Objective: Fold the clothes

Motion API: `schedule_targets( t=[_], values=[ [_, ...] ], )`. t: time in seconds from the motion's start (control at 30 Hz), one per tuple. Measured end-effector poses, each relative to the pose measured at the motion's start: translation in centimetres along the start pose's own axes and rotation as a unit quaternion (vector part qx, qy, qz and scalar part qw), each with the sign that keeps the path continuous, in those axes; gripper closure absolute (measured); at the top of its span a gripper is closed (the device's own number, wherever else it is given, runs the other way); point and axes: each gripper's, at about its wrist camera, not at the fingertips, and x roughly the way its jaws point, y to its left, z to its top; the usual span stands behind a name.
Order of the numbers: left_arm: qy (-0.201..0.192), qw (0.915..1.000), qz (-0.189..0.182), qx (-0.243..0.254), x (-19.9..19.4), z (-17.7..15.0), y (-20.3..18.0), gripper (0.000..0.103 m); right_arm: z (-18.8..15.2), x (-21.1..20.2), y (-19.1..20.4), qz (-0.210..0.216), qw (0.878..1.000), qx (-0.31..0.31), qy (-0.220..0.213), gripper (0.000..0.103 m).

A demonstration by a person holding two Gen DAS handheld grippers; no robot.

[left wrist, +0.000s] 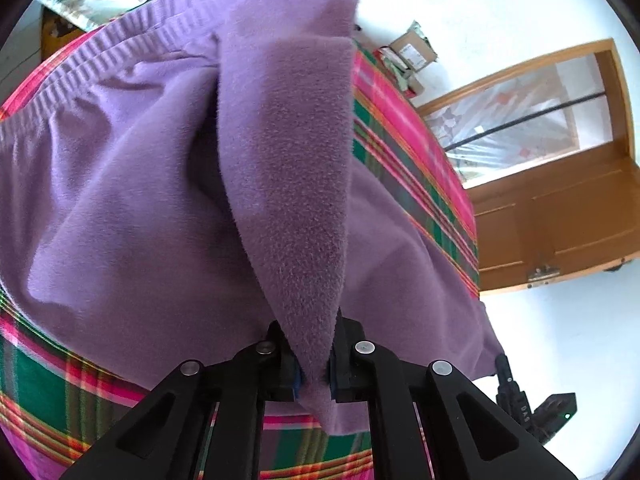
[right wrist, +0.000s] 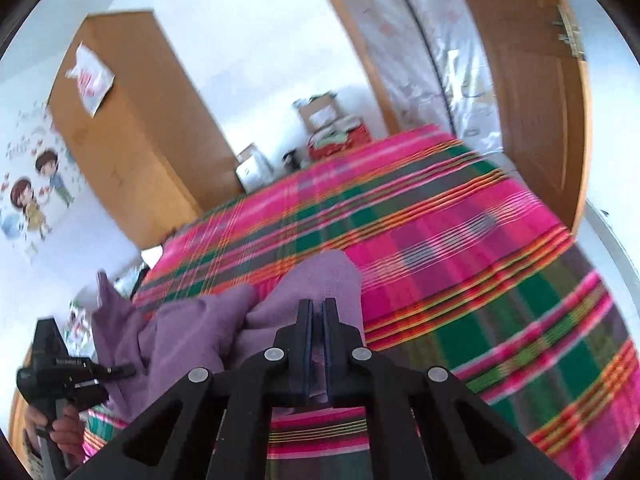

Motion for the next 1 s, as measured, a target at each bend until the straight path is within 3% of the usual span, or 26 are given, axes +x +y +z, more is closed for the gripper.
schedule_targets(
  t=[0.27, 0.43, 0.67, 1.0],
  values=[
    [0.003, 0.9998, -0.019, 0.01, -0.1, -0.1, -0.8, 0.095, 1.7, -3.9, -2.4, -0.061, 0.996, 0.01, -0.063, 0.098],
    [0.001, 0.9997, -0.022, 0.009, -2.0, 0.2, 1.1, 0.095, 2.1, -6.0, -4.5, -0.099, 0.99, 0.031, -0.096, 0.098],
    [-0.005, 0.9996, -0.029, 0.001, -3.1, 0.8, 2.3, 0.096, 1.5, -4.9, -6.7, -0.136, 0.987, 0.048, -0.074, 0.098],
    [-0.024, 0.9985, -0.05, 0.006, -2.8, 3.5, 0.1, 0.096, 3.1, -1.3, -5.7, -0.181, 0.982, -0.004, -0.055, 0.098]
  ],
)
